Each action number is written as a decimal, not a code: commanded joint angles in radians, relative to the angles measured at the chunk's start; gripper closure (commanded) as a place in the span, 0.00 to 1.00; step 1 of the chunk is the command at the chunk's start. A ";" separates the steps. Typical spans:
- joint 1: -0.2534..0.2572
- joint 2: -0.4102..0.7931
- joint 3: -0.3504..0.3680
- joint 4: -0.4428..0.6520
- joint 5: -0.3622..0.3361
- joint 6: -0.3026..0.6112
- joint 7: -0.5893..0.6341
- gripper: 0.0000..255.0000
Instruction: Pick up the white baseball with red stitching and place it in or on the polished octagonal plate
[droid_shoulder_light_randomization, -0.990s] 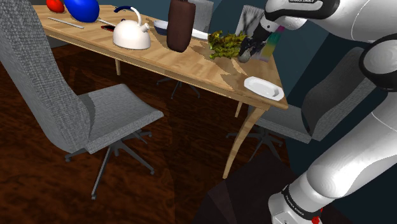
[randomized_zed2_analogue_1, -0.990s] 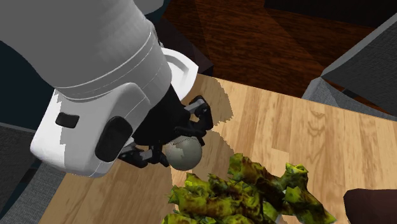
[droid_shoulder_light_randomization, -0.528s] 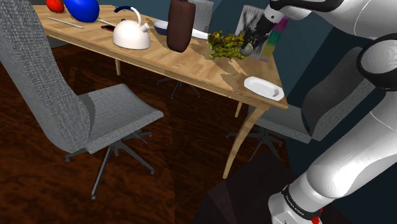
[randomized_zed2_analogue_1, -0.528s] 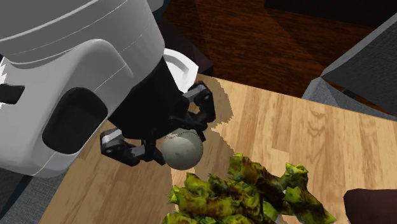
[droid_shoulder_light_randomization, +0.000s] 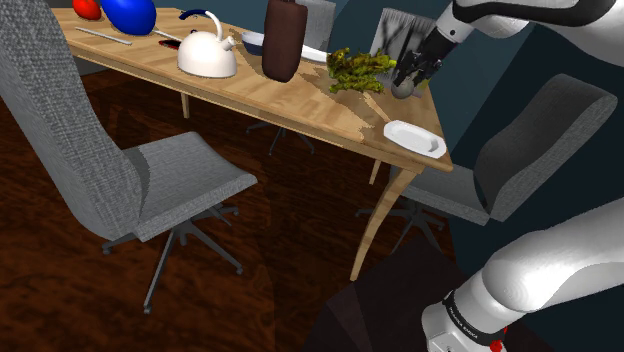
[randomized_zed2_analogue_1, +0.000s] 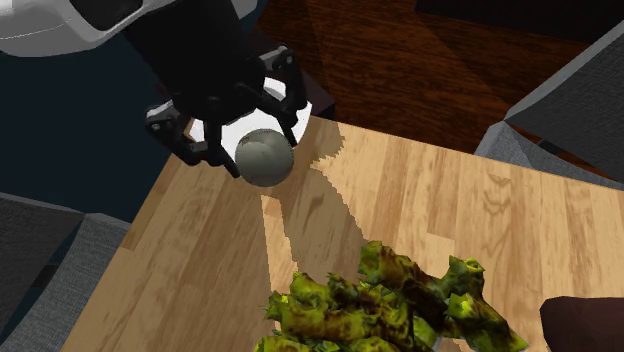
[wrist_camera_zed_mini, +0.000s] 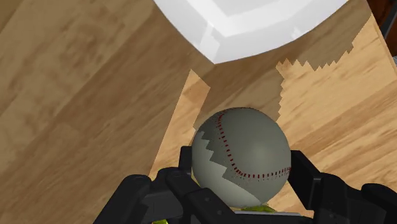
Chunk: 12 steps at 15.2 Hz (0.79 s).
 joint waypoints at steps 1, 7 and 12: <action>-0.004 -0.075 0.007 -0.058 -0.013 -0.016 0.009 1.00; -0.020 -0.314 0.035 -0.246 -0.041 -0.063 0.039 1.00; -0.027 -0.394 0.042 -0.340 -0.046 -0.049 0.043 1.00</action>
